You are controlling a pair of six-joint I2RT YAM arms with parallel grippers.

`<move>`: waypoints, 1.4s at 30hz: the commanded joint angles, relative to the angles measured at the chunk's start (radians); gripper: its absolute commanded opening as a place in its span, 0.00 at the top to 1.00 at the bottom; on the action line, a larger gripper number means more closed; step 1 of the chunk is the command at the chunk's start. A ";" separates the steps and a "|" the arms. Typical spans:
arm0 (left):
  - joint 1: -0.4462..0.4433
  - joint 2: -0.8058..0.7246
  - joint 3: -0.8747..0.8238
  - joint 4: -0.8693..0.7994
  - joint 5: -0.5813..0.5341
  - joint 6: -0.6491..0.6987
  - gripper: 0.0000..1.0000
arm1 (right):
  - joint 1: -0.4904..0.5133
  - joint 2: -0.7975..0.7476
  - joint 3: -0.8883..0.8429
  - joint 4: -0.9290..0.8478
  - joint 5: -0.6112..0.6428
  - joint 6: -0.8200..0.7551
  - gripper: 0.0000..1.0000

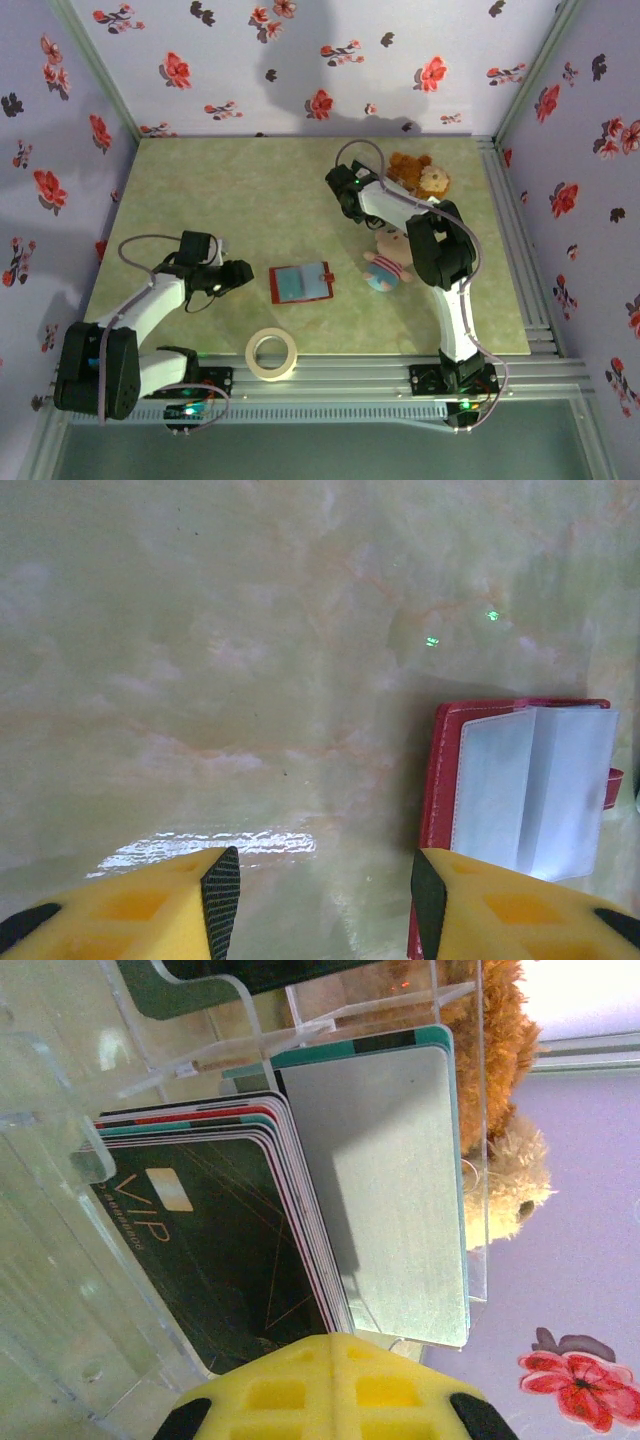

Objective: Put the credit cards into the card holder

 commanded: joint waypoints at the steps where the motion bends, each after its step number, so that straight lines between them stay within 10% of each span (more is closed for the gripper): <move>1: 0.009 0.008 0.034 -0.029 0.000 0.037 0.48 | -0.008 -0.048 0.051 -0.068 -0.069 0.042 0.96; 9: 0.009 0.007 0.042 -0.038 0.000 0.043 0.48 | -0.035 -0.116 0.079 -0.166 -0.228 0.130 0.62; 20: 0.009 0.007 0.054 -0.028 0.034 0.030 0.47 | -0.298 -0.433 -0.247 0.138 -0.857 0.288 0.41; 28: 0.009 0.010 0.054 -0.020 0.036 0.018 0.47 | -0.477 -0.408 -0.234 0.257 -1.106 0.304 0.45; 42: 0.009 -0.001 0.049 -0.027 0.033 0.010 0.47 | -0.505 -0.147 -0.004 0.189 -1.357 0.169 0.51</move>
